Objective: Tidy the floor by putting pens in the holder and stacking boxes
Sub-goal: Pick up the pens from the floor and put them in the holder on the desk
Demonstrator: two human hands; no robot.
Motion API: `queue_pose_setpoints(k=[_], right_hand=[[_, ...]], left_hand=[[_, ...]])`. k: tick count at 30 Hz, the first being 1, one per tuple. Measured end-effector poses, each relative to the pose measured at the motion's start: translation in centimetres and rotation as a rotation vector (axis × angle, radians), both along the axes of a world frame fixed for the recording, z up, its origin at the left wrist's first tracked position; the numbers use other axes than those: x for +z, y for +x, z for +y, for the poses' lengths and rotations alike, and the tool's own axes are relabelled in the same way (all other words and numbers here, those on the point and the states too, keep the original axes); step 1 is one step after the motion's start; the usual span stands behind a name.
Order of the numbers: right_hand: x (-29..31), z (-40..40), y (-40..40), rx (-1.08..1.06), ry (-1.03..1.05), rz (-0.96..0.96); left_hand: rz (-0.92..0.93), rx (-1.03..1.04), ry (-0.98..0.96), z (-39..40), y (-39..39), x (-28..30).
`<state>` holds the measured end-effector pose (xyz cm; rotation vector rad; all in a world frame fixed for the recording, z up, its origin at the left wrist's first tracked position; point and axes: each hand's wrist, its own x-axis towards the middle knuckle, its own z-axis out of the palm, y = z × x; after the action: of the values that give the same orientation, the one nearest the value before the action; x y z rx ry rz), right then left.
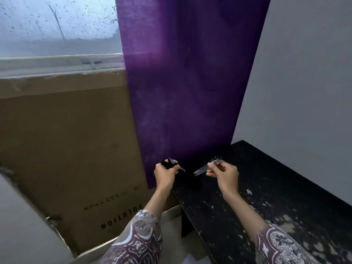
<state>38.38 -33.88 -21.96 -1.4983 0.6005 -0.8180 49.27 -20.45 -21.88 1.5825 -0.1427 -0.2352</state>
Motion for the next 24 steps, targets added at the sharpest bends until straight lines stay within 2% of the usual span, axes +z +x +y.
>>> queue_pose_setpoints(k=[7,14,19,22,24], right_hand=[[-3.6,-4.1,6.1,0.039,-0.175,0.134],[-7.4,-5.2,9.7,0.146,-0.357,0.301],[-9.7,-4.9,11.0,0.215,-0.392,0.419],[-10.2,-4.9,10.8,0.227,-0.392,0.43],[-10.4,-4.9,10.6,0.23,-0.401,0.441]], left_hand=[[-0.114,-0.061,0.18,-5.9,4.6,-2.6],[-0.207,-0.295,0.439,-9.4,7.3,-6.3],[-0.206,-0.407,0.543,-9.8,8.2,-7.9],[-0.282,-0.479,0.724,-9.6,8.7,-7.9],[-0.259,-0.477,0.754,-9.3,8.7,-7.8]])
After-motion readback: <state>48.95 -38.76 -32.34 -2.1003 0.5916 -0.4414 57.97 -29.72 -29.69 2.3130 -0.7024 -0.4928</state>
